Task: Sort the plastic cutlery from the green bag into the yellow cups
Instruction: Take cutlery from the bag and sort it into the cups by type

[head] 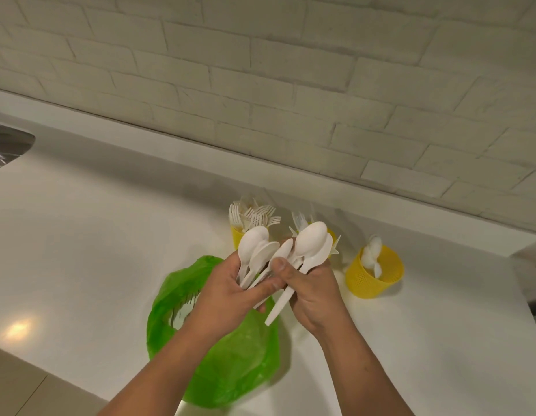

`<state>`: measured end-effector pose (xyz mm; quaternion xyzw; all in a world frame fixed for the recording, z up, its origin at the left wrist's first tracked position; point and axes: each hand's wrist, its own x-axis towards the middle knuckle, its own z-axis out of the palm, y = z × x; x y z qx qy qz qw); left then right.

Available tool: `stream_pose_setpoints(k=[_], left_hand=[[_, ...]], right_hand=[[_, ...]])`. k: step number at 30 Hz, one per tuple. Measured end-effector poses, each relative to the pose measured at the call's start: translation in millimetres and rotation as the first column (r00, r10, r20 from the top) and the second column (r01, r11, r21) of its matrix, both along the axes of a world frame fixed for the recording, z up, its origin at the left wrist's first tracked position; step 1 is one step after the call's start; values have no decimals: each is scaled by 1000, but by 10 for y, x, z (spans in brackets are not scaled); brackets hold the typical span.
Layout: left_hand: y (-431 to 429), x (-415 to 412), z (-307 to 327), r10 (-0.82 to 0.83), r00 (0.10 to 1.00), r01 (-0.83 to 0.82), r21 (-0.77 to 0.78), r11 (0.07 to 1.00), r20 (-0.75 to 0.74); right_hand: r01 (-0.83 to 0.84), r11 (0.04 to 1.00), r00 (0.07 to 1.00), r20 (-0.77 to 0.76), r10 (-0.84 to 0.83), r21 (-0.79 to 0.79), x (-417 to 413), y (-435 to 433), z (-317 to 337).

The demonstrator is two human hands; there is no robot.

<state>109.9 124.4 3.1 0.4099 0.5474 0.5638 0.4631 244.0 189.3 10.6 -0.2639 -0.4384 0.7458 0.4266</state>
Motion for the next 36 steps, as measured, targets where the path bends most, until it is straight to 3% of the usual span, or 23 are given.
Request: stream_pose_setpoints(k=[5, 11, 14, 19, 23, 27, 32, 36], left_hand=[[23, -11, -82, 43, 999, -43, -11, 999, 7], [25, 42, -131, 29, 998, -29, 4, 1000, -48], [31, 137, -131, 20, 999, -18, -37, 999, 49], [137, 249, -72, 32, 999, -32, -21, 999, -25], [282, 391, 29, -5, 998, 8, -31, 1000, 68], [433, 560, 51, -53, 989, 63, -63, 996, 140], [569, 777, 60, -85, 982, 92, -33, 995, 166], [643, 948, 93, -161, 977, 163, 0, 987, 142]], right_hand=[[160, 986, 987, -16, -161, -50, -5, 22, -73], [90, 995, 993, 76, -86, -45, 76, 55, -66], [88, 996, 987, 139, -86, -11, 178, 103, -54], [284, 959, 951, 131, -282, 0, 383, 149, 54], [396, 917, 906, 147, -398, 41, 725, 267, 111], [505, 853, 813, 262, -520, 130, 1136, 414, 198], [695, 668, 588, 325, -741, 265, 1624, 679, 332], [636, 634, 490, 405, -772, 439, 1778, 843, 316]])
